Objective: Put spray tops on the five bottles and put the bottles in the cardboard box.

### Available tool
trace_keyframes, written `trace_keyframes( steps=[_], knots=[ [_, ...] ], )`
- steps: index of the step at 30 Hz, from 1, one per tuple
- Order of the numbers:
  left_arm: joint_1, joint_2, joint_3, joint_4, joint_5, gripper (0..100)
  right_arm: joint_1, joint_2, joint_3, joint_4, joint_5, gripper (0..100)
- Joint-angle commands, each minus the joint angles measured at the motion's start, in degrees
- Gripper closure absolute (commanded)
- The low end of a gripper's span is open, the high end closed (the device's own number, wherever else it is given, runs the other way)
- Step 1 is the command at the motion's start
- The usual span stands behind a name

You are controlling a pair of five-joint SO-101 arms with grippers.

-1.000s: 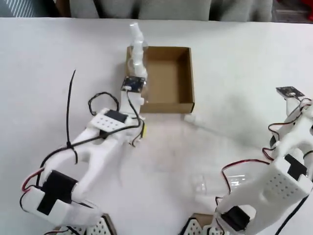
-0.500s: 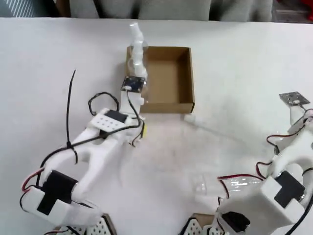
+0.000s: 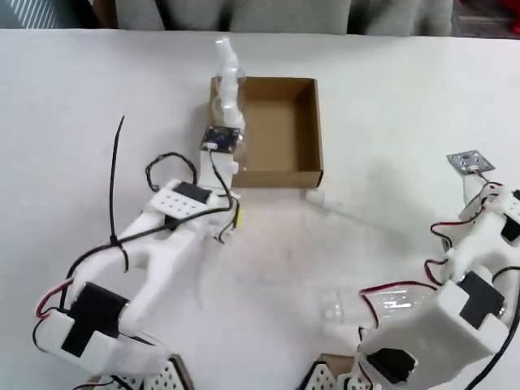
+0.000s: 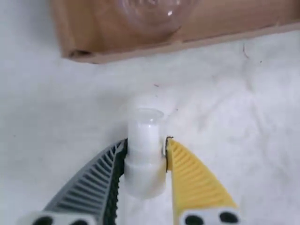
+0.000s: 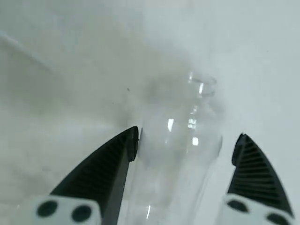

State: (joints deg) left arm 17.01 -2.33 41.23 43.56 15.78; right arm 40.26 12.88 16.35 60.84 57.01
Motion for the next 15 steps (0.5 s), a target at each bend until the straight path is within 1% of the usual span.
trace_keyframes(
  steps=[1,7,15],
  knots=[
    [-0.5,-0.3,-3.1,-1.1,-0.4,98,-1.5,0.2,-0.8,-0.7,-0.4,71.4],
    [-0.4,-0.3,-3.1,-1.1,-0.4,98,-2.8,0.9,-0.8,-0.7,-0.8,71.4],
    [-0.2,-0.3,-3.1,-1.1,-0.4,98,-1.6,1.7,-0.8,-0.7,-0.8,71.4]
  ],
)
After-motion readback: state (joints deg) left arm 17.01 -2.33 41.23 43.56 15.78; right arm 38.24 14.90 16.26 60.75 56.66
